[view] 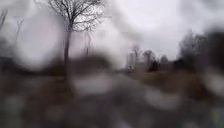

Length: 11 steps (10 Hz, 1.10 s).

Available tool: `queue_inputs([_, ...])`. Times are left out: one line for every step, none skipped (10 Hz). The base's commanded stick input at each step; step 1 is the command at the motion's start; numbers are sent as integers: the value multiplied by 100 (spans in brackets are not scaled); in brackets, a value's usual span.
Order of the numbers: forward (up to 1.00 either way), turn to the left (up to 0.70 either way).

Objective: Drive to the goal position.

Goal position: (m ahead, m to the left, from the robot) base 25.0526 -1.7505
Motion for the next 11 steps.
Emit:
queue_inputs([70, 0])
queue_inputs([70, 0])
queue_inputs([70, 0])
queue_inputs([70, 0])
queue_inputs([70, 0])
queue_inputs([70, 0])
queue_inputs([70, 0])
queue_inputs([70, 0])
queue_inputs([70, 0])
queue_inputs([70, 0])
queue_inputs([70, 0])
